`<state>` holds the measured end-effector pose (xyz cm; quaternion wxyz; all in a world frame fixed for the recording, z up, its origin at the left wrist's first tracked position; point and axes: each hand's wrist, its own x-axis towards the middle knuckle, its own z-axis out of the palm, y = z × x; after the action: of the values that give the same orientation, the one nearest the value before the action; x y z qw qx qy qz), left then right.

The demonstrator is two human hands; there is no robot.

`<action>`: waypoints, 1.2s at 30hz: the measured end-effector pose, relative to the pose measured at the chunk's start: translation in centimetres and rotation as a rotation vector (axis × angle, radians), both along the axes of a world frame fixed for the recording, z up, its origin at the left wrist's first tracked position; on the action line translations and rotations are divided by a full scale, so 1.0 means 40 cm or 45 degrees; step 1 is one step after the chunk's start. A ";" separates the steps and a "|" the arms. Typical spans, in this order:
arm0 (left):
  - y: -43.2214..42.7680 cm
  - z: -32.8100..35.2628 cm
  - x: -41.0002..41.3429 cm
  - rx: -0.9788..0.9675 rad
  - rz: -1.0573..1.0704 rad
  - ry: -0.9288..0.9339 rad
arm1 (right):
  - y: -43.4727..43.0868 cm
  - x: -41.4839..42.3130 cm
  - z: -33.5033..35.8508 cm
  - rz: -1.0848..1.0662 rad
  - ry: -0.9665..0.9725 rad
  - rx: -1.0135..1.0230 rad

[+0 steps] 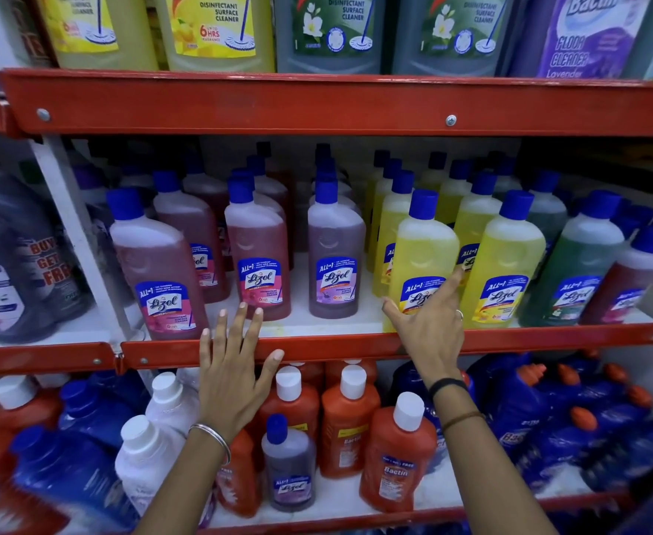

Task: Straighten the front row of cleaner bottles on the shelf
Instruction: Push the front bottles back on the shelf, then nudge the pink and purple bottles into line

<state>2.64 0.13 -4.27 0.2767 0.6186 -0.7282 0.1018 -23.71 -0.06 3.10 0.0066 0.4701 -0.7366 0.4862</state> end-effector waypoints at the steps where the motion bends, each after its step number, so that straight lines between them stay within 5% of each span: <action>1: 0.001 0.000 0.002 0.004 -0.004 0.001 | 0.001 0.001 -0.002 0.015 -0.011 -0.002; 10: 0.005 -0.004 0.020 0.032 -0.044 0.009 | 0.068 0.151 -0.054 0.249 -0.043 -0.588; 13: 0.011 -0.004 0.011 0.024 -0.058 0.003 | 0.023 0.201 -0.028 0.381 -0.021 -0.435; 21: 0.019 -0.018 0.010 0.033 -0.106 0.002 | -0.118 0.245 -0.001 0.058 0.076 0.079; 36: -0.005 -0.014 0.031 0.016 -0.100 0.004 | -0.069 0.257 -0.005 -0.048 0.184 0.069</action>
<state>3.87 -0.07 -4.83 0.2780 0.5915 -0.7520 0.0854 -13.44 -2.80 2.89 0.0563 0.4900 -0.7559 0.4305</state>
